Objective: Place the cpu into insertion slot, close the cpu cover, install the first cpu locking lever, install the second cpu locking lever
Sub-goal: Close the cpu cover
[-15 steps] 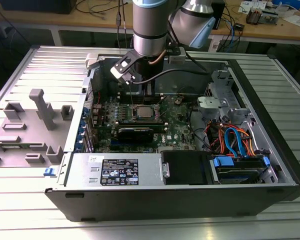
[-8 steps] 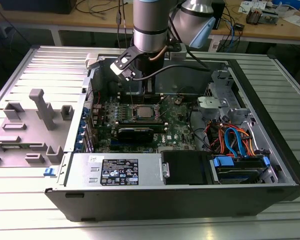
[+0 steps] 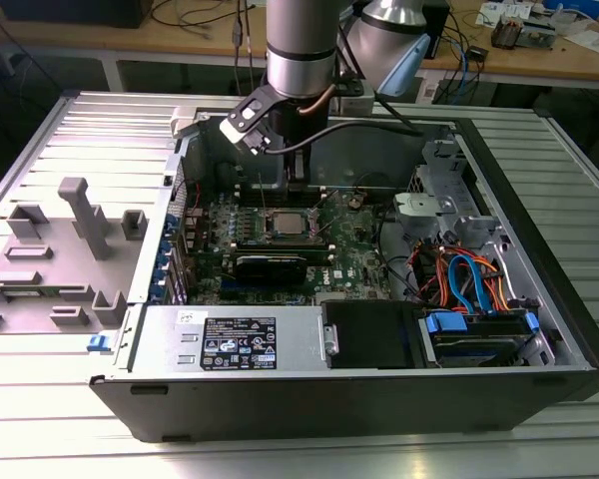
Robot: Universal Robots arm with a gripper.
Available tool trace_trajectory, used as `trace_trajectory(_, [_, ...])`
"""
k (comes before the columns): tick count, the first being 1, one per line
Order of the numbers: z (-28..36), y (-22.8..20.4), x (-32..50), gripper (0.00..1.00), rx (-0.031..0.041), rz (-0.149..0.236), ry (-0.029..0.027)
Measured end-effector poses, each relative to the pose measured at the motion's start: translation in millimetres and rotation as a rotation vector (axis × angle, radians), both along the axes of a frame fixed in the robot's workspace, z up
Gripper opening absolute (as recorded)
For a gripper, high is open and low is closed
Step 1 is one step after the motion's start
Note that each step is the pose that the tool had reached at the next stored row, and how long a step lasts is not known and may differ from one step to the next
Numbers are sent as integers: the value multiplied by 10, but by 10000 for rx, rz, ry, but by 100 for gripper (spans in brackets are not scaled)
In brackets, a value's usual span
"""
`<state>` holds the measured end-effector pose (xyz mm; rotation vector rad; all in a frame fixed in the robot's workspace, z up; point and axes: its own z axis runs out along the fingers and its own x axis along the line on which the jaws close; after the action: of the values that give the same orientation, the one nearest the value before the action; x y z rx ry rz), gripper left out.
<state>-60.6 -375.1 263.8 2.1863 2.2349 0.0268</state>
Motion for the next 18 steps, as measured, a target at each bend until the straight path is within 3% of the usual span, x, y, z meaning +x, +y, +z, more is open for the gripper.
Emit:
trace_trajectory(13, [90, 0, 0, 11, 0, 0, 0])
trace_trajectory(18, [94, 0, 0, 11, 0, 0, 0])
